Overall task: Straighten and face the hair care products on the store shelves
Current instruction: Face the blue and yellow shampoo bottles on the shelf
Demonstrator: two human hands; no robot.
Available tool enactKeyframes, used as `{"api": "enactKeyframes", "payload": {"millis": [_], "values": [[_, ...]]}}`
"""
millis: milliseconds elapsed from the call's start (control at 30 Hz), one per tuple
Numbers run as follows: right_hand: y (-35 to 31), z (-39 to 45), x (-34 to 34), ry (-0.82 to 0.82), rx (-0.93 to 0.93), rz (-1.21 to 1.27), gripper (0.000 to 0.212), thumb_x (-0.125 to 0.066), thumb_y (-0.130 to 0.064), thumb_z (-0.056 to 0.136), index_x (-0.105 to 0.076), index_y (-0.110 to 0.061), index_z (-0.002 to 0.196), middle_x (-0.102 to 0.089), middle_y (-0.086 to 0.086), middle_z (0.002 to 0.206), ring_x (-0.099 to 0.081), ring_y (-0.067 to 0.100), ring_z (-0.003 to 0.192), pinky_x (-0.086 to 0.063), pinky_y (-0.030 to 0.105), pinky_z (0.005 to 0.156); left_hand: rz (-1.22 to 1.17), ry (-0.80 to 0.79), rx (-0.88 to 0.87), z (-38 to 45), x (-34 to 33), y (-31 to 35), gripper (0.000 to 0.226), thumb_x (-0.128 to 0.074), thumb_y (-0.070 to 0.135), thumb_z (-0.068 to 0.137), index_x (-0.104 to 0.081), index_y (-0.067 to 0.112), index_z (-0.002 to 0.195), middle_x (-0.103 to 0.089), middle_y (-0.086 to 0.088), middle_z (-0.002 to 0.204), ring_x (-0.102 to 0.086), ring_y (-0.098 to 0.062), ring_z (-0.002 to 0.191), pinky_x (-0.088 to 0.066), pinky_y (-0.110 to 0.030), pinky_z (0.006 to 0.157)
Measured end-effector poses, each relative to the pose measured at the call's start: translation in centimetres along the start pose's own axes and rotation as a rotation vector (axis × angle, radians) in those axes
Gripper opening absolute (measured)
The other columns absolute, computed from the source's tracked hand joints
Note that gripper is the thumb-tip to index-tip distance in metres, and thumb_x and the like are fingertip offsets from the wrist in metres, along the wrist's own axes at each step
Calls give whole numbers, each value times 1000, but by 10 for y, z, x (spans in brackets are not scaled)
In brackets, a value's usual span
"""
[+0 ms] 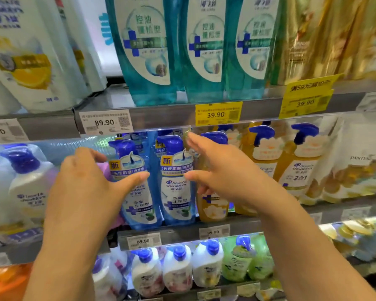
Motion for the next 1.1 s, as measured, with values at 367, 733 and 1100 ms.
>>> {"api": "enactKeyframes", "payload": {"millis": [367, 733, 1100], "values": [[90, -48, 77, 542, -259, 43, 67, -79, -56, 75, -51, -34, 132, -64, -12, 124, -66, 14, 99, -61, 43, 80, -217, -296, -309, -43, -75, 104, 52, -73, 53, 78, -25, 49, 98, -56, 13, 87, -56, -7, 71, -35, -20, 54], [111, -29, 60, 166, -415, 101, 83, -84, -30, 79, -34, -26, 146, -66, -1, 103, -73, 9, 60, -63, 30, 53, -136, -323, -185, -39, -113, 120, 54, -72, 46, 84, -21, 30, 93, -54, 6, 89, -62, -17, 74, -50, -30, 56], [114, -30, 83, -69, -257, 57, 67, -86, -33, 75, -44, -27, 126, -68, -2, 92, -70, 7, 53, -54, 20, 46, -86, -317, -247, -27, -100, 119, 62, -77, 51, 76, -24, 24, 92, -51, 14, 79, -57, -9, 68, -45, -25, 51]]}}
Point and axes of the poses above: each hand's wrist, its own z-axis towards the middle knuckle, its own x-axis out of the back of the hand, y = z × x, the point moved 1 cm from there along z, towards the middle knuckle
